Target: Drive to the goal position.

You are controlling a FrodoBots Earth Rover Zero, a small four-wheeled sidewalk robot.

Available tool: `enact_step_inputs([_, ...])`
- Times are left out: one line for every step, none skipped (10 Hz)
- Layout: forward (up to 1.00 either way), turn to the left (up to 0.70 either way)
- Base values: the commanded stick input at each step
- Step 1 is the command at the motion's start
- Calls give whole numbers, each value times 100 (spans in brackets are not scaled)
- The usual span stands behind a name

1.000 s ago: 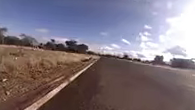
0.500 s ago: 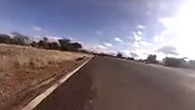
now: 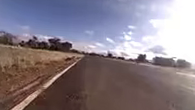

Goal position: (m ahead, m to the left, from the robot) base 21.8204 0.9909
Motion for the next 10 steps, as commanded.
enact_step_inputs([50,0])
enact_step_inputs([50,0])
enact_step_inputs([50,0])
enact_step_inputs([50,0])
enact_step_inputs([50,0])
enact_step_inputs([50,0])
enact_step_inputs([50,0])
enact_step_inputs([50,0])
enact_step_inputs([50,0])
enact_step_inputs([50,0])
